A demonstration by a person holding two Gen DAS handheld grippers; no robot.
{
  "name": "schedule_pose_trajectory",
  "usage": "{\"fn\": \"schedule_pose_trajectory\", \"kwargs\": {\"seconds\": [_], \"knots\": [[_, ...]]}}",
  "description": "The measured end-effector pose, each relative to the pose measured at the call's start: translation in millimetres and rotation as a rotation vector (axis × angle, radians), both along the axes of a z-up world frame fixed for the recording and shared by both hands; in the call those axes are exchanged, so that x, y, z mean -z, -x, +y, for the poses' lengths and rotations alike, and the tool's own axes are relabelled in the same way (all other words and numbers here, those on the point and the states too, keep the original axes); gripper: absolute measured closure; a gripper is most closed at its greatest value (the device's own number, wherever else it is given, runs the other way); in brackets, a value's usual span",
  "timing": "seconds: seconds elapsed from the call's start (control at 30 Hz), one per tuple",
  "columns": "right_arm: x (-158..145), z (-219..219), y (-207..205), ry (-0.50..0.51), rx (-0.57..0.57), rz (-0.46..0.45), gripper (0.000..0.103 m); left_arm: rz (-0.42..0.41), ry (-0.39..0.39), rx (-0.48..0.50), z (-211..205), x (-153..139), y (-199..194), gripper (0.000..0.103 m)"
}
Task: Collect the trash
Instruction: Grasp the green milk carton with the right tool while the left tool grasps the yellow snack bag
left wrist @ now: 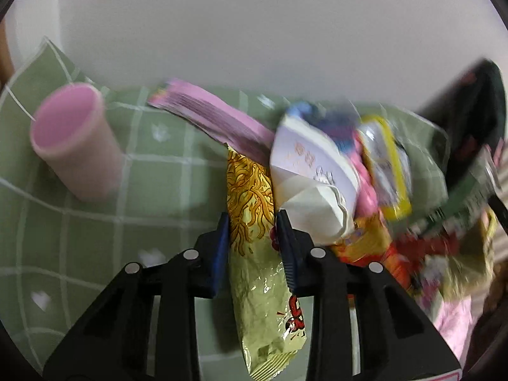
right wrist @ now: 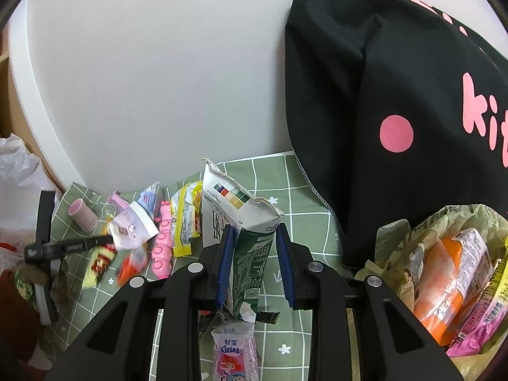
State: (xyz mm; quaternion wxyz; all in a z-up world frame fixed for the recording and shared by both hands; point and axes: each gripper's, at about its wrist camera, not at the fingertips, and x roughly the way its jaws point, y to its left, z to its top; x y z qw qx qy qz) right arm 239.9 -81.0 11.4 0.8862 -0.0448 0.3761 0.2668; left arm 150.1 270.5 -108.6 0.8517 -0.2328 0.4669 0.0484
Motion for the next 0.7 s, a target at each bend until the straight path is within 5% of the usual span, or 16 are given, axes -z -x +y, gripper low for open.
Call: {"fn": "schedule_pose_trajectory", "kwargs": {"seconds": [0.23,0.7], "knots": [[-1,1,3,-0.007,-0.004,-0.003,0.077,0.002,0.045,0.074,-15,-1,-5,0.058],[-3,-13,15,-0.012,0.017,-0.009,0.077,0.020,0.085,0.055,20,-7,-12,0.057]]}}
